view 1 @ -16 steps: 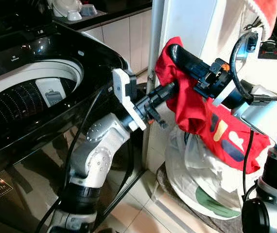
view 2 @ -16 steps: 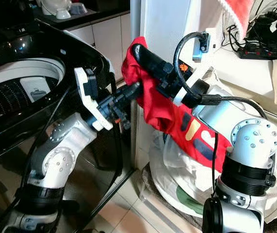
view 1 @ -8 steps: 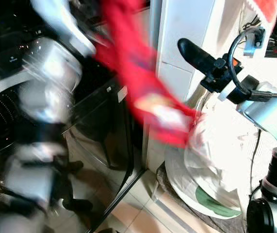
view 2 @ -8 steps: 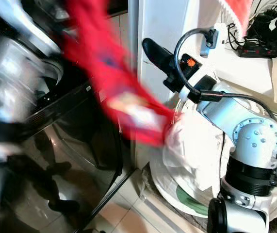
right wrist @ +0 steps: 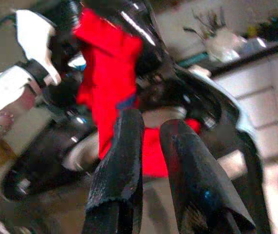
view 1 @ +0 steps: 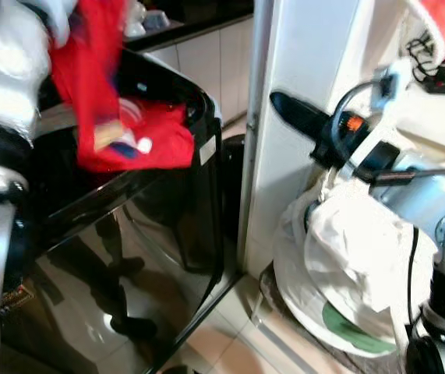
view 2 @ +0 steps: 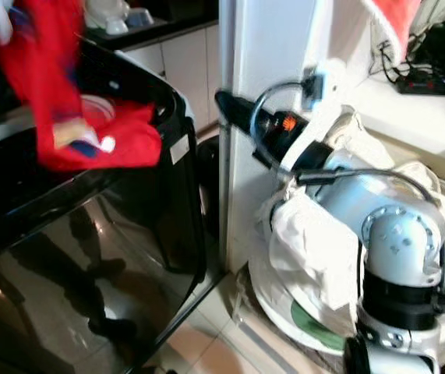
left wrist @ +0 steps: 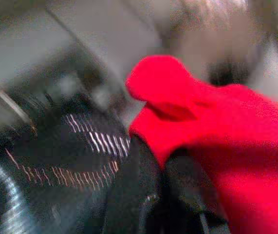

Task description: Clothes washing

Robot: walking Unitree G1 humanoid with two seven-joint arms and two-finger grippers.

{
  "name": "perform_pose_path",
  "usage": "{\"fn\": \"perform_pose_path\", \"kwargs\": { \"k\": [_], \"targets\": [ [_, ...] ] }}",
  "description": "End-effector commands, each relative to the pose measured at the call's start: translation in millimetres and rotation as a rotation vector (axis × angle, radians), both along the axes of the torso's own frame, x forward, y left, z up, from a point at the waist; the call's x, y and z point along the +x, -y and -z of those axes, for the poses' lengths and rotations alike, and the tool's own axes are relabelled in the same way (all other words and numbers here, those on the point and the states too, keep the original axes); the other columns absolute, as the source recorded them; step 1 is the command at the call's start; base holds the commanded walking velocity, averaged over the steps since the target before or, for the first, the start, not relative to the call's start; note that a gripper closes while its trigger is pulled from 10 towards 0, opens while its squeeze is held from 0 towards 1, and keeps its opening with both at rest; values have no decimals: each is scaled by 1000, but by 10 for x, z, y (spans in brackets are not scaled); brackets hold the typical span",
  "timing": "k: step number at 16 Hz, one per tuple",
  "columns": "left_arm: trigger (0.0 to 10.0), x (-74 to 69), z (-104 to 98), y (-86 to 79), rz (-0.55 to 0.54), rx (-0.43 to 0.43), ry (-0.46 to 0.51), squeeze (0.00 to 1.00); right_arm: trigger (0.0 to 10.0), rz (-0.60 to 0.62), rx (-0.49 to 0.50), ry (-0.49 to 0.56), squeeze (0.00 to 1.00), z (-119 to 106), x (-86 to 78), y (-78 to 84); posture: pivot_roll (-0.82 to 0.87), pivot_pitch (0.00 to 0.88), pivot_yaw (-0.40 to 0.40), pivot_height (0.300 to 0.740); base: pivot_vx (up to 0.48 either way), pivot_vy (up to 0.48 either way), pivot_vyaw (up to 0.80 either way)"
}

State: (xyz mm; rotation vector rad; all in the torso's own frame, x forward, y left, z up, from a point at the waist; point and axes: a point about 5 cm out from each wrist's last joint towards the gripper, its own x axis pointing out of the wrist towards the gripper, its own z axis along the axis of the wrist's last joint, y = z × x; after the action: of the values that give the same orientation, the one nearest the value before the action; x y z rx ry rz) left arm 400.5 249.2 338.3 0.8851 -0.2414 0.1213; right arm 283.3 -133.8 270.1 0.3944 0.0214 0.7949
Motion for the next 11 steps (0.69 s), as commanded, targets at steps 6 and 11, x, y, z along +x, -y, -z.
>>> {"fn": "perform_pose_path", "kwargs": {
  "k": [6,11],
  "targets": [
    [10000,-8,726,-285,-110,-49,-524,1000,10000,-53,-168,-11,0,169,-104,-102,-43,0,84,740,0,0,0],
    [10000,-212,689,-580,-86,-97,-720,1000,10000,-68,-213,-31,0,255,-106,-122,-29,0,73,740,0,0,0]
  ]
}}
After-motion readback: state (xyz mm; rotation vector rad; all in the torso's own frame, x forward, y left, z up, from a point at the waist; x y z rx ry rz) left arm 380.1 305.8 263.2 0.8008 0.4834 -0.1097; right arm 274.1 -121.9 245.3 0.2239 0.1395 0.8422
